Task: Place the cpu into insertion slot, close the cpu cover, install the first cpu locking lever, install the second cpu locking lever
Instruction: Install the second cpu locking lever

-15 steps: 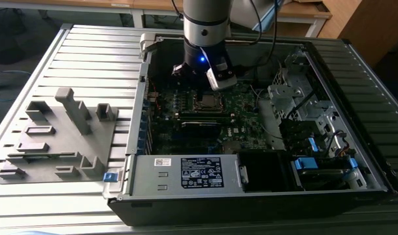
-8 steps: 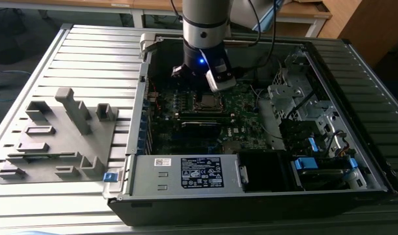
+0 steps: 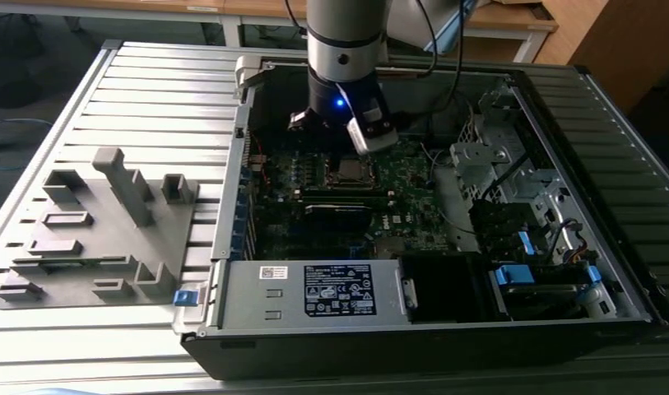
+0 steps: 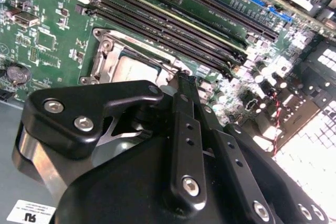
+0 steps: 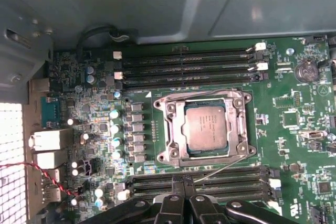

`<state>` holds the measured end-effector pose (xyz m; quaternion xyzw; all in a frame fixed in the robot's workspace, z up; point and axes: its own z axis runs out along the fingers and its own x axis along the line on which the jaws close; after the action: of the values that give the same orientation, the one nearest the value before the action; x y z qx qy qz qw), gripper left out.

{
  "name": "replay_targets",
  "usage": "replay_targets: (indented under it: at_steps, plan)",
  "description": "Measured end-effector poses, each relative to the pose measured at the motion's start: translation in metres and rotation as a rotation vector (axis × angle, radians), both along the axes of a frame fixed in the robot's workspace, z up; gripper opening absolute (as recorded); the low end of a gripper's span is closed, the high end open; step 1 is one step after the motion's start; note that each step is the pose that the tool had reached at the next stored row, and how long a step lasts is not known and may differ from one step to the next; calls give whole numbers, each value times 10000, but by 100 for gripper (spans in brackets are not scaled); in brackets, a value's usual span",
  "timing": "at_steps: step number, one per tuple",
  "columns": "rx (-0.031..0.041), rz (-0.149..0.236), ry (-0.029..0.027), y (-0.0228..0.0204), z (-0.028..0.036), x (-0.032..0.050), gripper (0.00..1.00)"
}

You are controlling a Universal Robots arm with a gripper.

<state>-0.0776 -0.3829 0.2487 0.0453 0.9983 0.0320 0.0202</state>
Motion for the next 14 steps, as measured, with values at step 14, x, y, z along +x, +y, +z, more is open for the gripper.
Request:
replay_targets:
  at_steps: [14]
  plan:
    - [-1,152,54,-5,-31,98,11]
